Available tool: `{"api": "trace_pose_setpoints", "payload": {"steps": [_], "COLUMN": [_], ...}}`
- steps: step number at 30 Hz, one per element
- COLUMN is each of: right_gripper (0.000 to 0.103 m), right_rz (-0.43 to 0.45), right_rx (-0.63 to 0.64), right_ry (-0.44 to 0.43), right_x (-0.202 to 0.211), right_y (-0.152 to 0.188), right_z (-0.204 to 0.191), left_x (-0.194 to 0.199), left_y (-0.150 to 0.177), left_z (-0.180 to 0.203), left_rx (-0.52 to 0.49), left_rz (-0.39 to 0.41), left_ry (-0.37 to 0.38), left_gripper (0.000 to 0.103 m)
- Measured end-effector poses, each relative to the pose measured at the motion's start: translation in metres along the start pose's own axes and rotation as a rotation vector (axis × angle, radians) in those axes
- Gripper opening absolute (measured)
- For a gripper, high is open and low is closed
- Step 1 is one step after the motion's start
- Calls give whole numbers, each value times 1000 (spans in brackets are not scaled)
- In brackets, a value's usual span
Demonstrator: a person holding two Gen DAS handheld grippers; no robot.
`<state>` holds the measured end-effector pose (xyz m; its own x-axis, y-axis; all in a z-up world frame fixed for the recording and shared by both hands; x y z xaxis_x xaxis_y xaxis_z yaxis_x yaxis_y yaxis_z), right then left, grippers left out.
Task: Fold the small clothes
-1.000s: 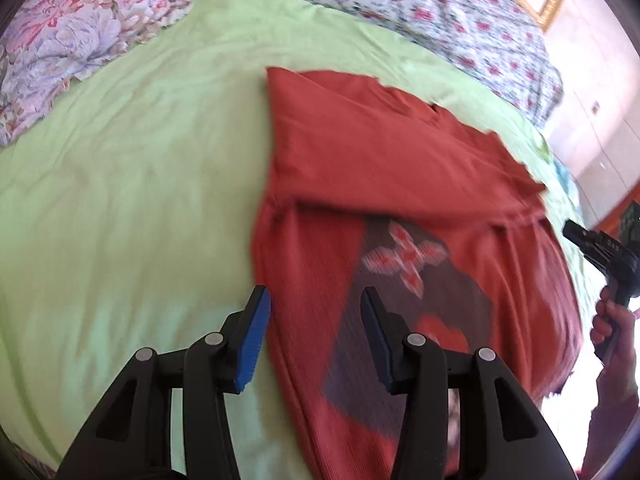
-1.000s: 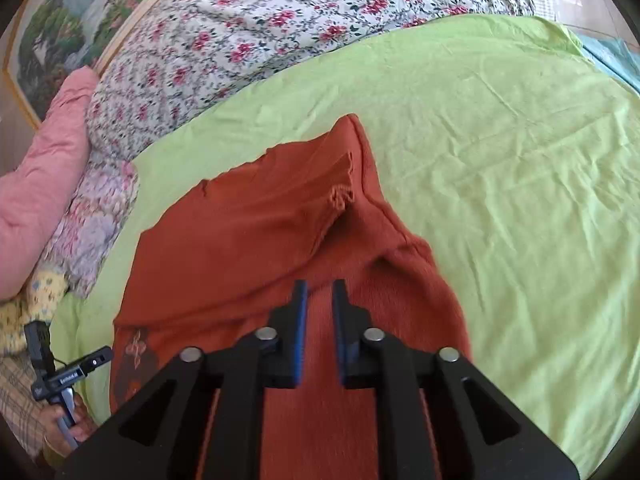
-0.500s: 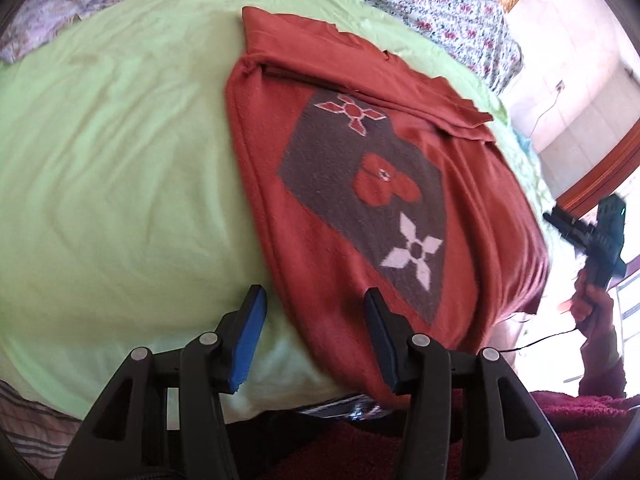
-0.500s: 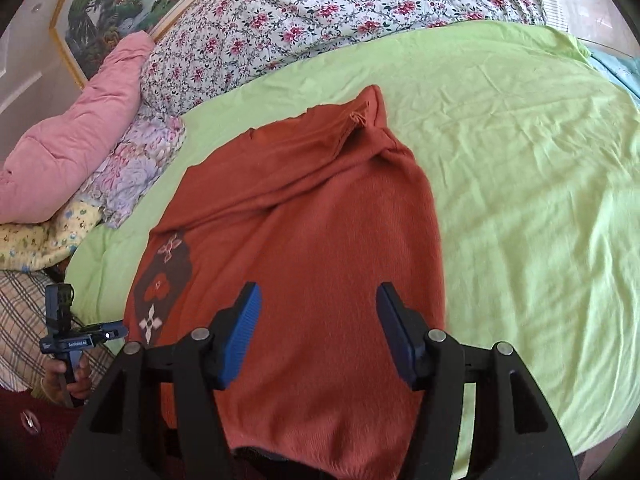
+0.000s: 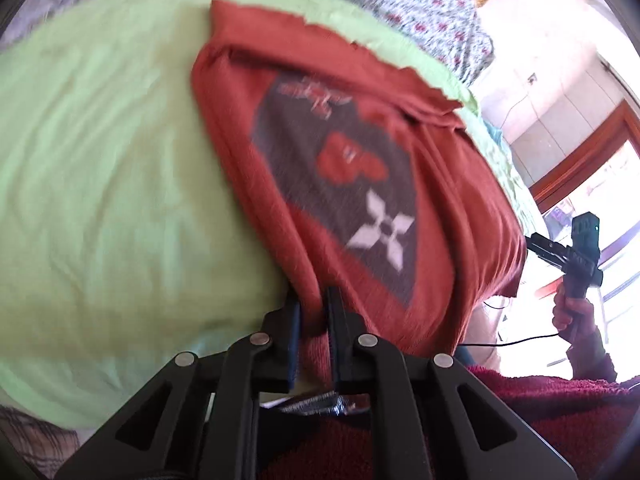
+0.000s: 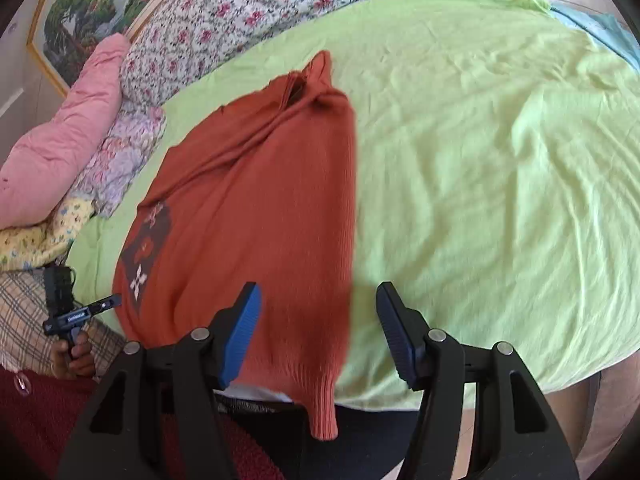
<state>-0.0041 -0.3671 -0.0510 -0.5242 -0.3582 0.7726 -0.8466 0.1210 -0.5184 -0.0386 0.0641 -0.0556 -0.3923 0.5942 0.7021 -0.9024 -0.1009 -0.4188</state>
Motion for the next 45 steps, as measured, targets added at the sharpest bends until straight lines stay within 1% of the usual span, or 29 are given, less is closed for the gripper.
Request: {"api": "trace_pose_setpoints", "payload": {"steps": [2,4,5,6,7,10,11,12,14,15,16,18,19,20,21,23,24,26,28,30,31,36,39,43,45], "right_gripper": [61,61,61,61,61,61,62,62,62,61,59,49,33,9,9,9,9,8,7,7,7,7,7,7,7], "right_rz": [-9,-31,-42,-56,-70,-94,-94,-93,-92,-96,-98,-93,-86,-80,-80,-57,-43,8,90,161,182,307,346,365,369], "right_rx": [15,33,42,52,61,67,65,64,61,65,75,80,64,47,24,-21,-34,-75,-133,-167,-175,-209,-196,-194,-189], "right_ry": [-12,-23,-26,-27,-32,-64,-70,-83,-119,-132,-137,-134,-124,-108,-105,-166,-199,-279,-375,-441,-459,-568,-591,-609,-597], "right_x": [3,5,5,5,4,-3,-5,-7,-7,-7,-9,-11,-12,-12,-12,-5,1,16,32,46,50,71,71,53,37], "right_y": [6,9,11,13,15,21,22,24,27,29,32,34,34,34,33,36,37,33,24,11,6,-27,-52,-91,-115], "right_z": [0,0,0,0,-1,-4,-5,-7,-9,-10,-9,-6,-3,0,5,10,11,13,16,16,15,7,-5,-19,-25], "left_x": [-3,-6,-9,-11,-16,-27,-28,-29,-29,-29,-29,-31,-30,-26,-24,-14,-8,5,19,35,45,80,82,78,77], "left_y": [3,5,6,6,7,10,11,12,11,11,10,10,9,10,11,14,14,10,2,-9,-18,-50,-74,-112,-134], "left_z": [2,9,15,21,28,42,45,46,46,45,41,37,38,37,39,42,41,37,37,37,37,37,34,15,1], "left_rx": [-2,-26,-50,-77,-108,-183,-200,-212,-223,-224,-216,-201,-204,-217,-229,-235,-224,-178,-139,-117,-104,-84,-66,-40,-18], "left_rz": [-13,-31,-49,-64,-83,-133,-145,-152,-160,-161,-161,-159,-154,-151,-146,-120,-103,-54,7,76,120,267,318,373,404], "left_ry": [22,35,52,62,66,31,28,24,9,1,-7,-2,-6,-13,-19,-8,6,58,106,140,165,234,264,252,245], "left_gripper": [22,36,51,61,66,66,66,64,49,30,16,12,10,10,8,7,7,6,5,4,4,4,4,4,4]}}
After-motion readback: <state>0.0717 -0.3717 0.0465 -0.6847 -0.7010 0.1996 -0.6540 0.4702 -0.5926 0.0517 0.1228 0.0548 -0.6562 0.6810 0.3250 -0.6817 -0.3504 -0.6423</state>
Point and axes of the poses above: each gripper's, at about its wrist camera, not at the fingertips, and x roughly against the way its jaws point, z to its right, y to its underside, the point moved 3 cm from there along -x, roughly the way its jaws point, and after that the axes turned 8 degrees about y, right-handed, at the moved point
